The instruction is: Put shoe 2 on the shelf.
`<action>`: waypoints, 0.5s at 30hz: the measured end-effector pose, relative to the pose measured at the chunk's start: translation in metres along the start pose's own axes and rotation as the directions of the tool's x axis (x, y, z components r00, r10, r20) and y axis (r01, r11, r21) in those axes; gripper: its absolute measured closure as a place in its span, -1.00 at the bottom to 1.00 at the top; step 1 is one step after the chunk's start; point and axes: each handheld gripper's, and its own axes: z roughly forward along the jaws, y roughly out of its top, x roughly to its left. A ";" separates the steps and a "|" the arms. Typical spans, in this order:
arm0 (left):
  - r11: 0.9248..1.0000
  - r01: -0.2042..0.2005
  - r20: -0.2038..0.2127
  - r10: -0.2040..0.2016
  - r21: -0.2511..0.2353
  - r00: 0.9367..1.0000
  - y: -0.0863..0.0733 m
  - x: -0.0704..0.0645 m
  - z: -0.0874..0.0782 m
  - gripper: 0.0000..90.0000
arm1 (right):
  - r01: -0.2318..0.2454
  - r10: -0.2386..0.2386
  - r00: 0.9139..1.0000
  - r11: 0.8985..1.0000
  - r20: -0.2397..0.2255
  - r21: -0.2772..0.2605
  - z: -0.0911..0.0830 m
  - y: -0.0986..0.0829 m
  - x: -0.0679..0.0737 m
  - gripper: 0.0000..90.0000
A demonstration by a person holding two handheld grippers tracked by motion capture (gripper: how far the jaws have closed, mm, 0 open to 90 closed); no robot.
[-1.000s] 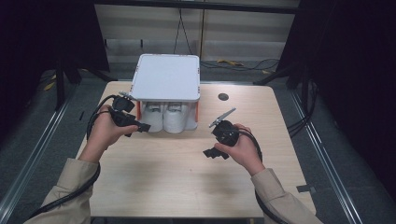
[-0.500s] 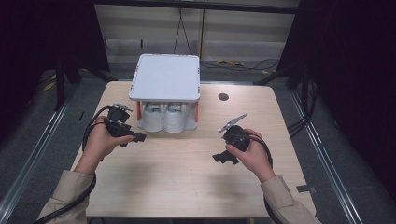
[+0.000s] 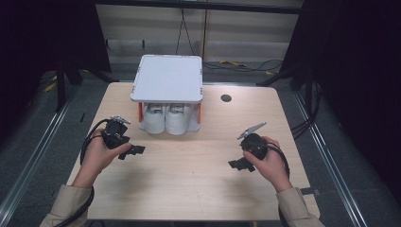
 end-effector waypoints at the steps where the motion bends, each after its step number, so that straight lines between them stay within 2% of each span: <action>1: 1.000 -0.005 -0.003 0.005 0.001 1.000 -0.001 0.000 0.000 -0.57 | -0.006 0.006 1.000 1.000 0.005 0.001 0.000 -0.002 -0.001 -0.61; 7: 1.000 -0.019 -0.007 0.019 0.017 1.000 -0.015 0.002 0.001 -0.57 | -0.038 0.038 0.999 0.999 0.003 -0.015 -0.001 -0.022 -0.007 -0.61; 15: 1.000 -0.011 -0.004 0.011 0.011 1.000 -0.031 0.005 0.001 -0.57 | -0.071 0.072 0.997 0.997 0.012 -0.033 -0.008 -0.043 -0.013 -0.61</action>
